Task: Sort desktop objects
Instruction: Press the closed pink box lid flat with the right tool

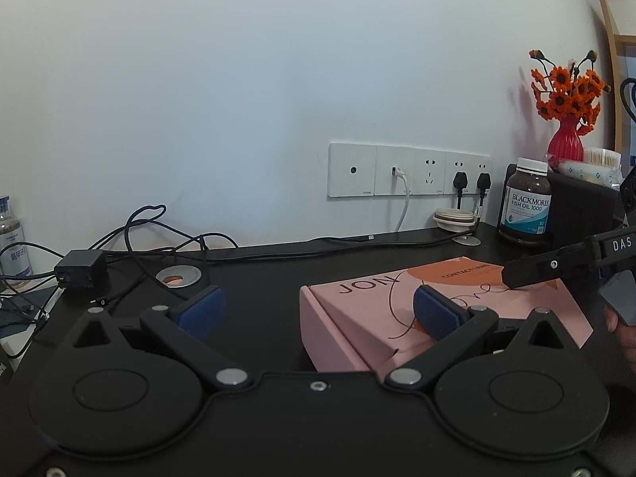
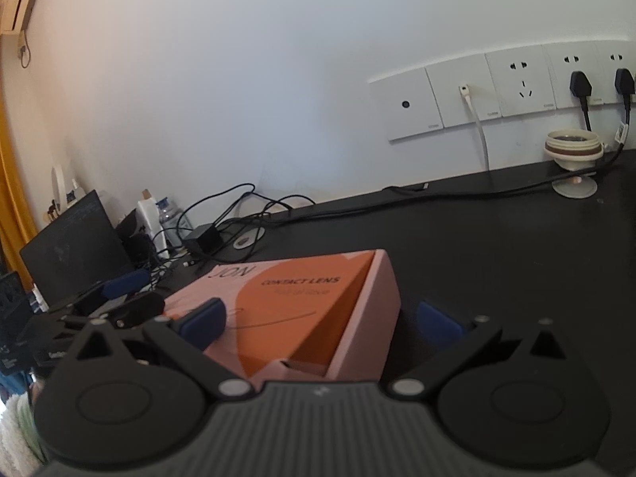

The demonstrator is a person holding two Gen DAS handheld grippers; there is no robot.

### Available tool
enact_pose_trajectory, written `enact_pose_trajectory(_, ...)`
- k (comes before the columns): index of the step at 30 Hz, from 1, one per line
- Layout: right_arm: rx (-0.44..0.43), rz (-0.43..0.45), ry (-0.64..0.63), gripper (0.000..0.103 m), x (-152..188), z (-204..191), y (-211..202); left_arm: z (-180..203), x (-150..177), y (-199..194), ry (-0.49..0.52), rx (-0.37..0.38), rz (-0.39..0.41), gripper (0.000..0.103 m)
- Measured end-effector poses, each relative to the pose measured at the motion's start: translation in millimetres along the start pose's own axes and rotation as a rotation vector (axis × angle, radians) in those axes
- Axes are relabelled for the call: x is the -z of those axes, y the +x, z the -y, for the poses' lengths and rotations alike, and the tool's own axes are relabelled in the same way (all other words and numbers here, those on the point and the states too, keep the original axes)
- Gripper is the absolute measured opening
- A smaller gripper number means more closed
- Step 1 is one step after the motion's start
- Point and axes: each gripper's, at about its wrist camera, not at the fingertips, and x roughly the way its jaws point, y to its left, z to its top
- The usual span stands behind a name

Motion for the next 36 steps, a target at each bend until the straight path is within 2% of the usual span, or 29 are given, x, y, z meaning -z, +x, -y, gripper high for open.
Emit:
enact_pose_trajectory(20, 0.05, -0.062, -0.04, 0.102, 3.5, -1.2, 12.3, 0.6, 6.1, 12.7, 0.033, 0.008, -0.083, 0.103)
enact_pose_trajectory(36, 0.051, -0.065, -0.045, 0.102, 5.3, -0.8, 12.4, -0.2, 5.9, 12.6, 0.028, 0.012, -0.082, 0.103)
